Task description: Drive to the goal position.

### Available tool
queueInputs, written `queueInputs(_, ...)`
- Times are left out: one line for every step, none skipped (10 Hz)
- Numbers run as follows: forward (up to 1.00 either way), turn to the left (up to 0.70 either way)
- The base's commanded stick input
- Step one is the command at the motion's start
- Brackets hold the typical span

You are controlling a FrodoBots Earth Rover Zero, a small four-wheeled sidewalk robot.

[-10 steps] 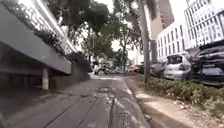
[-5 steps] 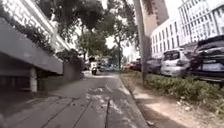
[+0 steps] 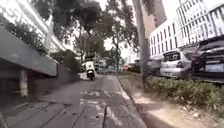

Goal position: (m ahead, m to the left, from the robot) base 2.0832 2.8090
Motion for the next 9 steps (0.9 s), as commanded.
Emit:
queueInputs(0.45, 0.07)
queueInputs(0.45, 0.00)
queueInputs(0.45, 0.00)
queueInputs(0.45, 0.00)
queueInputs(0.45, 0.23)
queueInputs(0.45, 0.27)
queueInputs(0.45, 0.27)
queueInputs(0.45, 0.27)
queueInputs(0.45, 0.16)
